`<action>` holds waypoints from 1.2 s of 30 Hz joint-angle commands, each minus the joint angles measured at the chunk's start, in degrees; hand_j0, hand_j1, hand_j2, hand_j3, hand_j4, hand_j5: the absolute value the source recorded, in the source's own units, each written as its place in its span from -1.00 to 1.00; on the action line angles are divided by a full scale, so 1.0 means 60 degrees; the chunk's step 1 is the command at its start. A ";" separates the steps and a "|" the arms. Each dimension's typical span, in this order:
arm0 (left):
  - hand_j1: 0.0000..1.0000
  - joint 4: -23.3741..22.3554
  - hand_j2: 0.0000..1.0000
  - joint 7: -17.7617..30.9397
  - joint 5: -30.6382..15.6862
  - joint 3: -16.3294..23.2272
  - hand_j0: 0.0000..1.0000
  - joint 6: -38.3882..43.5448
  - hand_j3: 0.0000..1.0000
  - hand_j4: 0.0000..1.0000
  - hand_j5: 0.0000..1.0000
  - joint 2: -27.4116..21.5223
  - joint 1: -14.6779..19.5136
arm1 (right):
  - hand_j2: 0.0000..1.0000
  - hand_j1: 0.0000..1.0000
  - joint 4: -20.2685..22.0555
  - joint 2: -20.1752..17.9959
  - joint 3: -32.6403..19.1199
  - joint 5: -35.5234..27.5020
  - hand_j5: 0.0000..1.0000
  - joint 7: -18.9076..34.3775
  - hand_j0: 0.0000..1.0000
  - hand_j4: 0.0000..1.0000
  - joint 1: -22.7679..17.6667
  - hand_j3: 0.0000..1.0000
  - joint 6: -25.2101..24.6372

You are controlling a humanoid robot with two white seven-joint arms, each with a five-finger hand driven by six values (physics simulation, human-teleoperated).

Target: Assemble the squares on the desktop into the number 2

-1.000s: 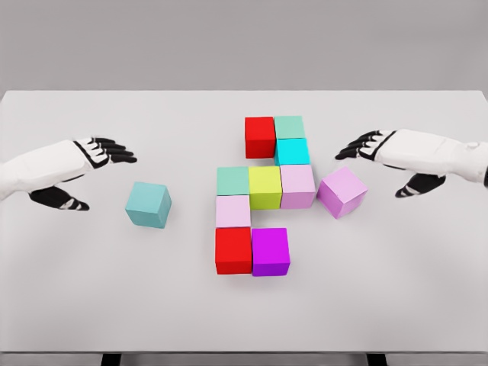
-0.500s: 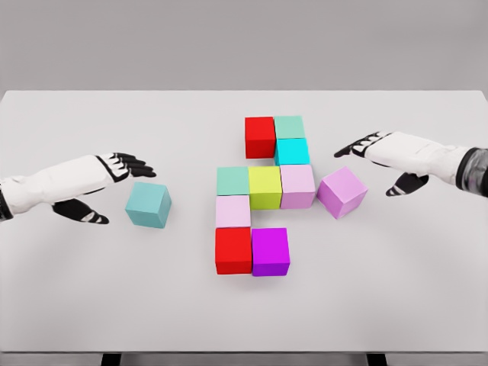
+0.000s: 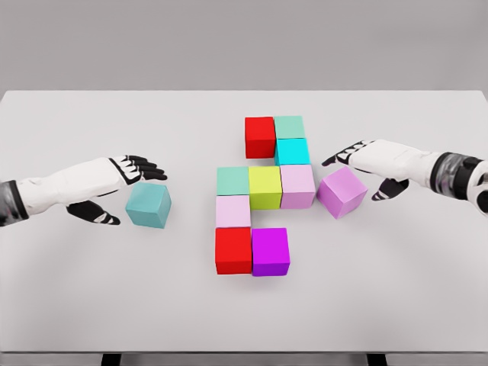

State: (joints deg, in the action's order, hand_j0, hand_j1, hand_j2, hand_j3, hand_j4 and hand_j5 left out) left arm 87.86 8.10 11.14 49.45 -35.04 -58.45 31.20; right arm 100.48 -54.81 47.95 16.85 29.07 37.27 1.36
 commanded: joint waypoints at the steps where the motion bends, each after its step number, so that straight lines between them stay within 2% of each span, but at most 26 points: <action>1: 1.00 -0.0098 1.00 0.0041 -0.0025 0.0006 1.00 0.0007 1.00 1.00 1.00 0.0103 0.0000 | 0.87 0.87 -0.0047 0.0140 0.0007 0.0076 0.87 0.0033 0.87 0.87 0.0000 0.87 -0.0241; 10: 1.00 -0.0596 1.00 0.0642 -0.0011 0.0196 1.00 0.0007 1.00 1.00 1.00 0.0440 0.0264 | 0.87 0.87 -0.0340 0.0390 0.0007 0.0208 0.87 0.0253 0.87 0.87 -0.0044 0.87 -0.0270; 18: 1.00 -0.0596 1.00 0.0730 -0.0025 0.0196 1.00 0.0007 1.00 1.00 1.00 0.0454 0.0395 | 0.87 0.87 -0.0589 0.0727 0.0007 0.0384 0.87 0.0370 0.87 0.87 -0.0059 0.87 -0.0270; 26: 1.00 -0.0669 1.00 0.0730 0.0048 0.0211 1.00 0.0007 1.00 1.00 1.00 0.0586 0.0469 | 0.81 0.81 -0.0618 0.0800 0.0051 0.0560 0.81 0.0370 0.81 0.81 -0.0146 0.81 -0.0285; 28: 1.00 -0.0669 1.00 0.0744 0.0048 0.0226 1.00 0.0007 1.00 1.00 1.00 0.0601 0.0469 | 0.68 0.68 -0.0662 0.0800 0.0051 0.0560 0.68 0.0370 0.68 0.68 -0.0146 0.68 -0.0270; 33: 1.00 -0.0742 1.00 0.0730 0.0048 0.0328 1.00 0.0007 1.00 1.00 1.00 0.0674 0.0483 | 0.59 0.59 -0.0677 0.0800 0.0241 0.0750 0.59 0.0356 0.59 0.59 -0.0176 0.59 -0.0270; 36: 1.00 -0.0757 1.00 0.0730 0.0048 0.0358 1.00 0.0007 1.00 1.00 1.00 0.0674 0.0483 | 0.44 0.44 -0.0677 0.0770 0.0270 0.0765 0.44 0.0356 0.44 0.44 -0.0176 0.44 -0.0270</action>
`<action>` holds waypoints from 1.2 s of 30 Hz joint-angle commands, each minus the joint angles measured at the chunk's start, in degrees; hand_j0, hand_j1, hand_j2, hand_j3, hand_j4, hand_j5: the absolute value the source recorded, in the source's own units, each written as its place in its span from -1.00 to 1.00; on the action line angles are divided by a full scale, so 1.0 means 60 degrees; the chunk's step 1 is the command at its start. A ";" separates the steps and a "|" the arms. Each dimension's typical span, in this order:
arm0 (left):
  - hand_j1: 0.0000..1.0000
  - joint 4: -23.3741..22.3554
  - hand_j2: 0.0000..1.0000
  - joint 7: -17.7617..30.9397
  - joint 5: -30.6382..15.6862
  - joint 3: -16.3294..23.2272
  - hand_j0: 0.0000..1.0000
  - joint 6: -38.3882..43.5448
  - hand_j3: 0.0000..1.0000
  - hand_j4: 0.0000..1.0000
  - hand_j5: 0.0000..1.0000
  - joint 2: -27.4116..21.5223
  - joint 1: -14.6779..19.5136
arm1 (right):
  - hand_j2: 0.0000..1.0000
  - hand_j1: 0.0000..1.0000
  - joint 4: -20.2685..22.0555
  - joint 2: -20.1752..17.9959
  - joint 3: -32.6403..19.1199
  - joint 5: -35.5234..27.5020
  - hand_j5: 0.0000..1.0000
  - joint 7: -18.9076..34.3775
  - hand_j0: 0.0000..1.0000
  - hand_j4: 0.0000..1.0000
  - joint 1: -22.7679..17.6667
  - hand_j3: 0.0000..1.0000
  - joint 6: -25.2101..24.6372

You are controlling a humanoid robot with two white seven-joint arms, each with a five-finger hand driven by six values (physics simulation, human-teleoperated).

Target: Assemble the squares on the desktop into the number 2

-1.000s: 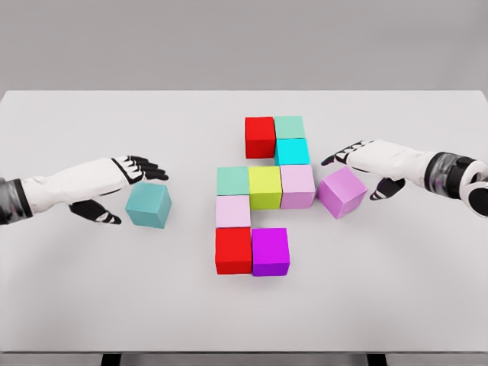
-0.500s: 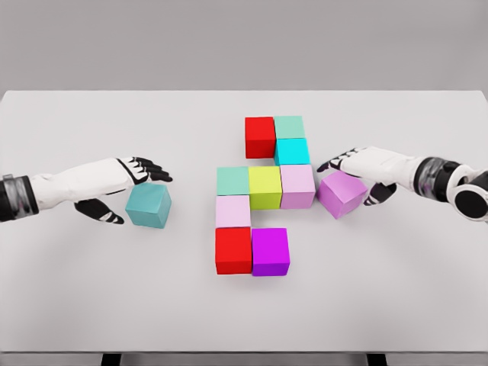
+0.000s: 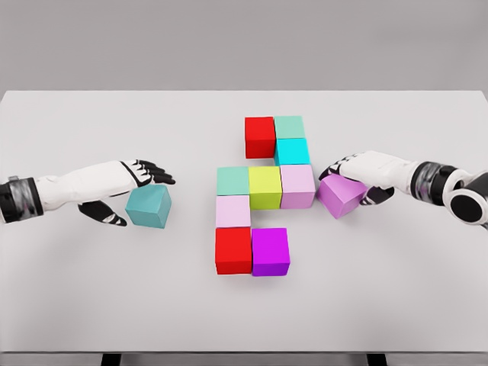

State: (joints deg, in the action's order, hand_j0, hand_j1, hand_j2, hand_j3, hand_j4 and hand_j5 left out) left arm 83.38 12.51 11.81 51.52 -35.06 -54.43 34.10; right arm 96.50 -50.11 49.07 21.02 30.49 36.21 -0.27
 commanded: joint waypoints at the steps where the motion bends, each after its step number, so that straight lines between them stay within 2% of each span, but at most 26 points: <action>1: 1.00 -0.0024 1.00 -0.0005 -0.0064 0.0013 1.00 0.0010 1.00 1.00 1.00 0.0005 0.0000 | 0.41 0.41 0.0001 -0.0013 0.0069 0.0070 0.41 0.0118 0.41 0.41 -0.0015 0.41 0.0001; 10: 1.00 -0.0303 1.00 0.0010 0.0097 0.0262 1.00 0.0010 1.00 1.00 1.00 0.0341 0.0220 | 0.29 0.29 0.0074 -0.0232 -0.0034 0.0070 0.29 0.0133 0.29 0.29 -0.0015 0.29 0.0045; 13: 0.82 -0.0303 0.82 0.0010 0.0214 0.0262 0.82 0.0010 0.82 0.82 0.82 0.0341 0.0220 | 0.29 0.29 0.0308 -0.0599 -0.0063 -0.0003 0.29 0.0118 0.29 0.29 -0.0015 0.29 0.0104; 16: 0.44 -0.0303 0.44 0.0054 0.0346 0.0262 0.44 0.0010 0.44 0.44 0.44 0.0341 0.0220 | 0.29 0.29 0.0601 -0.0951 -0.0092 -0.0018 0.29 0.0104 0.29 0.29 -0.0015 0.29 0.0118; 20: 0.31 -0.0303 0.31 0.0054 0.0375 0.0262 0.31 0.0010 0.31 0.31 0.31 0.0327 0.0278 | 0.29 0.29 0.0777 -0.1273 -0.0092 -0.0032 0.29 0.0118 0.29 0.29 -0.0044 0.29 0.0294; 23: 0.32 -0.0288 0.32 0.0054 0.0361 0.0262 0.32 0.0010 0.32 0.32 0.32 0.0327 0.0308 | 0.29 0.29 0.0792 -0.1376 -0.0048 -0.0047 0.29 0.0133 0.29 0.29 -0.0117 0.29 0.0880; 29: 0.34 -0.0303 0.34 0.0054 0.0361 0.0262 0.34 0.0010 0.34 0.34 0.34 0.0312 0.0498 | 0.29 0.29 0.0792 -0.1727 -0.0063 -0.0369 0.29 0.0148 0.29 0.29 -0.0176 0.29 0.3018; 36: 0.36 -0.0537 0.36 0.0054 0.0361 0.0247 0.36 0.0010 0.36 0.36 0.36 0.0356 0.0703 | 0.29 0.29 0.0806 -0.1683 0.0010 -0.0501 0.29 0.0192 0.29 0.29 -0.0191 0.29 0.4365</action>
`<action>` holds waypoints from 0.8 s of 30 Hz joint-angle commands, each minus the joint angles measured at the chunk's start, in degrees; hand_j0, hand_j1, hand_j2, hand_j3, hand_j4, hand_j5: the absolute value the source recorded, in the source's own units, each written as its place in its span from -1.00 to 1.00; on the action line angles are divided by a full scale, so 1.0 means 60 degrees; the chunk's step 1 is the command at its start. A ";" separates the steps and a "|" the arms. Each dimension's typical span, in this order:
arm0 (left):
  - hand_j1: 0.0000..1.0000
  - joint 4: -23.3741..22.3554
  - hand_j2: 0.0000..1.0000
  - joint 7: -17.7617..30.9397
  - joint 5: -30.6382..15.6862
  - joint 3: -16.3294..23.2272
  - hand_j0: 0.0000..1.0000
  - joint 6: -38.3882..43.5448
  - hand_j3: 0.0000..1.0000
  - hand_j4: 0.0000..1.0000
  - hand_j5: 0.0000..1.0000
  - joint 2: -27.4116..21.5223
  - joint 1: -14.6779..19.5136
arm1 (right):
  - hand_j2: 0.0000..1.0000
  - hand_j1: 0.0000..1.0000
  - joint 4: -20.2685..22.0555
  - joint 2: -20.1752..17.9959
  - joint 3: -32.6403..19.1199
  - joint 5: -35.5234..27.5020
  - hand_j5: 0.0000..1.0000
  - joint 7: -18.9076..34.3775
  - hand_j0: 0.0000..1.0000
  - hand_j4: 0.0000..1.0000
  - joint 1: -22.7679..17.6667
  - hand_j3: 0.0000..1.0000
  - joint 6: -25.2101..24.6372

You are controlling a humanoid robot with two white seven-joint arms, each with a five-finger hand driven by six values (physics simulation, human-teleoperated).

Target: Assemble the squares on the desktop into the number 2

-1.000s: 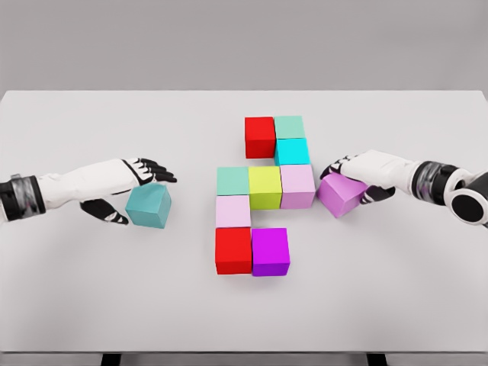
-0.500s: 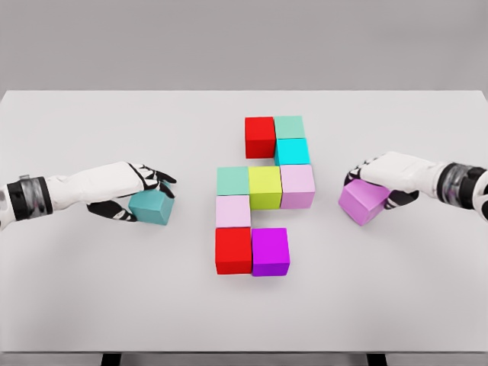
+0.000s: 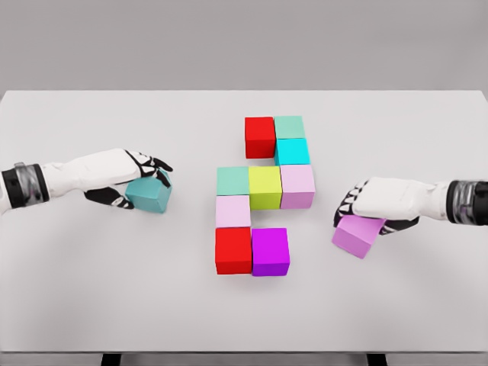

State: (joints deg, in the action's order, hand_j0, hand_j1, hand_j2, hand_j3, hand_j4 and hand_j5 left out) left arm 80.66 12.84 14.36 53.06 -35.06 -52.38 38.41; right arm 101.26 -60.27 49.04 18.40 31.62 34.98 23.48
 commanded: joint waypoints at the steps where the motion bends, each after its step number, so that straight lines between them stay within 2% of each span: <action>1: 0.36 -0.0128 0.36 -0.0001 -0.0049 -0.0010 0.36 0.0010 0.36 0.36 0.36 0.0014 0.0014 | 0.29 0.29 -0.0002 0.0010 0.0015 -0.0064 0.29 0.0003 0.29 0.29 0.0000 0.29 0.0568; 9: 0.37 -0.0962 0.37 -0.0001 -0.0049 -0.0010 0.37 0.0010 0.37 0.37 0.37 0.0555 0.0366 | 0.29 0.29 0.0012 0.0420 0.0059 -0.0064 0.29 0.0032 0.29 0.29 0.0015 0.29 0.0744; 15: 0.37 -0.1841 0.37 0.0028 0.0200 -0.0010 0.37 0.0010 0.37 0.37 0.37 0.1229 0.0776 | 0.29 0.29 0.0012 0.0420 0.0074 -0.0064 0.29 0.0032 0.29 0.29 0.0000 0.29 0.1140; 16: 0.37 -0.1959 0.37 0.0043 0.0230 -0.0010 0.37 0.0010 0.37 0.37 0.37 0.1302 0.0835 | 0.34 0.34 0.0012 0.0420 0.0074 -0.0064 0.34 0.0032 0.34 0.34 0.0000 0.34 0.1140; 18: 0.37 -0.2208 0.37 0.0058 0.0230 -0.0010 0.37 0.0010 0.37 0.37 0.37 0.1566 0.1025 | 0.94 0.94 -0.0002 0.0420 0.0059 -0.0049 0.94 0.0018 0.94 0.94 0.0015 0.94 0.1140; 24: 0.38 -0.3159 0.38 0.0277 0.0230 -0.0010 0.38 0.0010 0.38 0.38 0.38 0.2166 0.1494 | 0.98 0.98 -0.0002 0.0391 0.0015 -0.0034 0.98 0.0018 0.98 0.98 0.0000 0.98 0.1243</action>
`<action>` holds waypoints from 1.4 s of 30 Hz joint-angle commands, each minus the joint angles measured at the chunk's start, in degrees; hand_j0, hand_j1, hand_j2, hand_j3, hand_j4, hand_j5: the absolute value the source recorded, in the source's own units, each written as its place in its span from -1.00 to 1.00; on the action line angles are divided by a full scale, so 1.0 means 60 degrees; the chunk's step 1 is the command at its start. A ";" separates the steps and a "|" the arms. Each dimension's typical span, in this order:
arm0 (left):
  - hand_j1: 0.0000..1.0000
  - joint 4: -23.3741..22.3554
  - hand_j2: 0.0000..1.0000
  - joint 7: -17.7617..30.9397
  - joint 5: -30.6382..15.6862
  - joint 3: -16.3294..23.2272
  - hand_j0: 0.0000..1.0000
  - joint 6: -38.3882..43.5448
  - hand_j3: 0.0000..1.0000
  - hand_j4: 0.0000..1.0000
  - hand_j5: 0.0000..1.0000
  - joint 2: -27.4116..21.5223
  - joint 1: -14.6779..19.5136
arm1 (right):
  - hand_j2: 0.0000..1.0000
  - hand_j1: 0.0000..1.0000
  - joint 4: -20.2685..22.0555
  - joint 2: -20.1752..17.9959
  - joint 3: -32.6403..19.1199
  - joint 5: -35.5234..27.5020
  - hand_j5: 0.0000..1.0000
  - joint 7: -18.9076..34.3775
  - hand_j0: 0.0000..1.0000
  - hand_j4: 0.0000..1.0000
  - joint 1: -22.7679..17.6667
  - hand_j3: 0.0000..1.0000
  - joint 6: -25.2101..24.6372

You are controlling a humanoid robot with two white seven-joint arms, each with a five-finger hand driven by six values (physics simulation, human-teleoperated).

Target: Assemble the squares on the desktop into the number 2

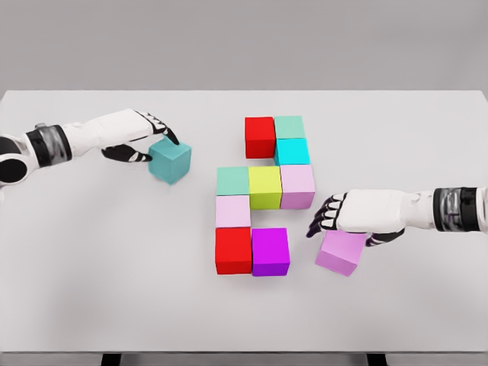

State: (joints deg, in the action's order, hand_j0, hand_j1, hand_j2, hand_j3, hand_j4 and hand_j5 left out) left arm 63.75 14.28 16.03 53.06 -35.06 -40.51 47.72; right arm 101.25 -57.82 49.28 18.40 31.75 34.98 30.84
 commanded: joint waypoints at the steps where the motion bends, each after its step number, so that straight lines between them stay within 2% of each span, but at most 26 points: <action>1: 0.41 -0.0576 0.41 0.0037 -0.0049 -0.0011 0.41 0.0010 0.41 0.41 0.41 0.0291 0.0088 | 0.98 0.98 0.0000 -0.0075 -0.0054 -0.0034 0.98 -0.0018 0.98 0.98 0.0000 0.98 0.0001; 6: 0.44 -0.1191 0.44 0.0052 -0.0034 -0.0011 0.44 0.0010 0.44 0.44 0.44 0.0642 0.0366 | 1.00 1.00 0.0000 -0.0763 -0.0435 -0.0267 1.00 -0.0106 1.00 1.00 0.0014 1.00 0.0045; 9: 0.44 -0.1236 0.44 0.0052 0.0083 -0.0011 0.44 0.0010 0.44 0.44 0.44 0.0833 0.0498 | 1.00 1.00 -0.0029 -0.1290 -0.0845 -0.1454 1.00 -0.0106 1.00 1.00 0.0000 1.00 0.0693; 12: 0.44 -0.1411 0.44 0.0038 0.0083 -0.0011 0.44 0.0010 0.44 0.44 0.44 0.0965 0.0689 | 1.00 1.00 -0.0102 -0.1686 -0.0860 -0.1836 1.00 -0.0121 1.00 1.00 0.0000 1.00 0.0693; 16: 0.49 -0.1660 0.49 0.0052 0.0083 -0.0011 0.49 0.0010 0.49 0.49 0.49 0.1228 0.0952 | 1.00 1.00 -0.0190 -0.2638 -0.0363 -0.1762 1.00 -0.0033 1.00 1.00 -0.0059 1.00 0.0693; 19: 0.49 -0.1690 0.49 0.0052 0.0083 -0.0011 0.49 0.0010 0.49 0.49 0.49 0.1273 0.1040 | 1.00 1.00 -0.0132 -0.3019 0.0150 -0.1718 1.00 -0.0077 1.00 1.00 0.0000 1.00 0.0693; 21: 0.50 -0.1675 0.50 0.0052 0.0083 -0.0025 0.50 0.0010 0.50 0.50 0.50 0.1273 0.1070 | 1.00 1.00 -0.0073 -0.3297 0.0633 -0.1762 1.00 -0.0106 1.00 1.00 0.0453 1.00 0.0693; 22: 0.56 -0.1631 0.56 0.0038 0.0024 -0.0084 0.56 0.0010 0.56 0.56 0.56 0.1229 0.1055 | 1.00 1.00 -0.0073 -0.3473 0.1687 -0.1777 1.00 -0.0121 1.00 1.00 0.1404 1.00 0.0693; 23: 0.62 -0.1602 0.62 0.0037 -0.0005 -0.0098 0.62 0.0010 0.62 0.62 0.62 0.1156 0.1055 | 1.00 1.00 -0.0073 -0.3474 0.2155 -0.1763 1.00 -0.0135 1.00 1.00 0.1843 1.00 0.0693; 24: 0.70 -0.1573 0.70 0.0037 -0.0049 -0.0128 0.70 0.0010 0.70 0.70 0.70 0.1024 0.1070 | 1.00 1.00 -0.0087 -0.3474 0.3224 -0.1704 1.00 -0.0121 1.00 1.00 0.2751 1.00 0.0693; 25: 0.94 -0.1470 0.94 0.0037 -0.0064 -0.0142 0.94 0.0010 0.94 0.94 0.94 0.0775 0.1070 | 0.99 0.99 -0.0102 -0.3503 0.3621 -0.1646 0.99 -0.0048 0.99 0.99 0.3236 0.99 0.0693; 26: 1.00 -0.1266 1.00 0.0008 -0.0064 -0.0143 1.00 0.0010 1.00 1.00 1.00 0.0570 0.1055 | 0.97 0.97 -0.0131 -0.3517 0.4002 -0.1470 0.97 -0.0048 0.97 0.97 0.3515 0.97 0.0693; 29: 1.00 -0.0547 1.00 -0.0036 -0.0078 -0.0157 1.00 0.0010 1.00 1.00 1.00 -0.0631 0.0982 | 0.94 0.94 -0.0131 -0.3459 0.4735 -0.0766 0.94 -0.0310 0.94 0.94 0.4467 0.94 0.0693; 31: 1.00 -0.0167 1.00 -0.0036 -0.0064 -0.0142 1.00 0.0010 1.00 1.00 1.00 -0.0997 0.0938 | 0.81 0.81 -0.0102 -0.3269 0.5131 -0.0737 0.81 -0.0838 0.81 0.81 0.4614 0.81 0.0693; 32: 1.00 -0.0079 1.00 -0.0036 -0.0064 -0.0142 1.00 0.0010 1.00 1.00 1.00 -0.1056 0.0821 | 0.81 0.81 -0.0117 -0.3166 0.5146 -0.0708 0.81 -0.0853 0.81 0.81 0.4614 0.81 0.0693; 34: 1.00 0.0200 1.00 -0.0036 -0.0049 -0.0143 1.00 0.0010 1.00 1.00 1.00 -0.1393 0.0586 | 0.81 0.81 -0.0088 -0.3107 0.5190 -0.0693 0.81 -0.0824 0.81 0.81 0.4600 0.81 0.0693; 36: 0.76 0.0434 0.76 -0.0007 0.0024 -0.0113 0.76 0.0010 0.76 0.76 0.76 -0.1496 0.0455 | 0.82 0.82 -0.0073 -0.3093 0.5336 -0.0708 0.82 -0.0809 0.82 0.82 0.4600 0.82 0.0693; 42: 0.78 0.1049 0.78 0.0052 0.0214 0.0048 0.78 0.0010 0.78 0.78 0.78 -0.1482 0.0030 | 0.89 0.89 -0.0029 -0.3122 0.5585 -0.0635 0.89 -0.0838 0.89 0.89 0.4570 0.89 0.0693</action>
State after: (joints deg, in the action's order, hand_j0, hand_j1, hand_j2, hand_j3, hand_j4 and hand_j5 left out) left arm 69.03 14.53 17.12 53.13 -35.08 -49.24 47.90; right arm 100.90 -76.58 82.22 14.66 26.93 62.41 35.10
